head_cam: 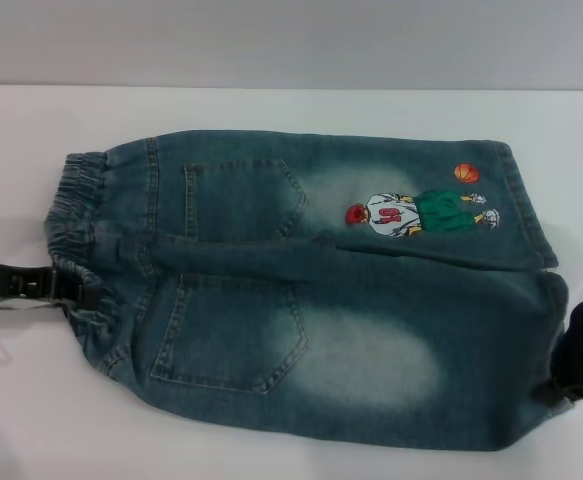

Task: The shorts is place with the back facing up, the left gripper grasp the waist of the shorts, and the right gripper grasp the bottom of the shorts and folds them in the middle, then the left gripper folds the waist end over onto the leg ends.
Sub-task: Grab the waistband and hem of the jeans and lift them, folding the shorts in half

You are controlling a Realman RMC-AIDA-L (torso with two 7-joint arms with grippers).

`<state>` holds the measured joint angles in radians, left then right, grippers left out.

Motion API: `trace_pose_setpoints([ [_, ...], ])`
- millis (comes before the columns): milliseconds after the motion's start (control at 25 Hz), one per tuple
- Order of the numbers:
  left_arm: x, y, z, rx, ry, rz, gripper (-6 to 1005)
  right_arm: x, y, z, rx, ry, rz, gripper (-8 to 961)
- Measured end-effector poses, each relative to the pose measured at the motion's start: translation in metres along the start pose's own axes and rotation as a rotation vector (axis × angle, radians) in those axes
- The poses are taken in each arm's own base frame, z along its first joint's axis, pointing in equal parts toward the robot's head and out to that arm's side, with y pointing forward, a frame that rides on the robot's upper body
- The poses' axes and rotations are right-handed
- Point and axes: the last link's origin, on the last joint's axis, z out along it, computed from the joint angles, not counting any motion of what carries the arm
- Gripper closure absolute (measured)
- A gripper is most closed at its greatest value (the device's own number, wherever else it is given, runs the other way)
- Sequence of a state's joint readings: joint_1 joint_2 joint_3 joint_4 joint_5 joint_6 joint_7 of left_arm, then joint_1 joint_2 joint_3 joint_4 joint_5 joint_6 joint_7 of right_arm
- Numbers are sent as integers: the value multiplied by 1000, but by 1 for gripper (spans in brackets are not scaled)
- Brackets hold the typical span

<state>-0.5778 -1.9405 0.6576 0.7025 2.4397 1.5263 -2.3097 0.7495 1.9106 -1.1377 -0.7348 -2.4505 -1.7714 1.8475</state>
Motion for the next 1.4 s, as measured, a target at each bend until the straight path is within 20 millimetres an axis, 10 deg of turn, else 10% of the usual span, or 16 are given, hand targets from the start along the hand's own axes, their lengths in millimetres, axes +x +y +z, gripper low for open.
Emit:
trace_pose_setpoints([
  [920,21,19,-23,-295,304,-36,952,60,-19,-65,329,-810,75,955],
  [1400,33,19,-17,-298,441,-62,952,47,-38,-69,496,-976,127,954],
])
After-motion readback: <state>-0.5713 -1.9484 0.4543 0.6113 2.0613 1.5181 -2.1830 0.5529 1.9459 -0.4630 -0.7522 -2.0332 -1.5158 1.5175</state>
